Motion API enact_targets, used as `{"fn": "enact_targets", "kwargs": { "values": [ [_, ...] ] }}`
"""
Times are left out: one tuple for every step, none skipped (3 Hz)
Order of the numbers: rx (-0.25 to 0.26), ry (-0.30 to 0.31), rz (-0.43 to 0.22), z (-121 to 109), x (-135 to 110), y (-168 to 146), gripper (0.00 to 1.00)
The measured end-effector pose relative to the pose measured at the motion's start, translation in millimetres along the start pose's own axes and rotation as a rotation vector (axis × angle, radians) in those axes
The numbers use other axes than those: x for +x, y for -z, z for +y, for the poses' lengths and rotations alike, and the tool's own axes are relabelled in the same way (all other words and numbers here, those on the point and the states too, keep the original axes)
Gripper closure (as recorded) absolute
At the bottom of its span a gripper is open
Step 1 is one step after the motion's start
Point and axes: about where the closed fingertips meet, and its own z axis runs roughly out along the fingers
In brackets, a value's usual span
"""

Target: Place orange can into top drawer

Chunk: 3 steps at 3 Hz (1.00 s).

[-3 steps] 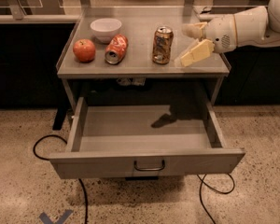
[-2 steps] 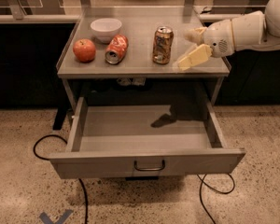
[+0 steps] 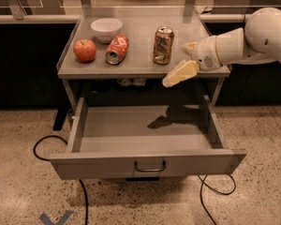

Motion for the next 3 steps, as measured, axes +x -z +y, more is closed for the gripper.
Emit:
{"fn": "enact_targets", "kwargs": {
  "values": [
    [0.000,0.000,0.000,0,0,0,0.00],
    [0.071,0.002,-0.057,-19,-4,-3,0.00],
    [0.194,0.074,-0.181,-23,-29,10,0.00]
  ]
}}
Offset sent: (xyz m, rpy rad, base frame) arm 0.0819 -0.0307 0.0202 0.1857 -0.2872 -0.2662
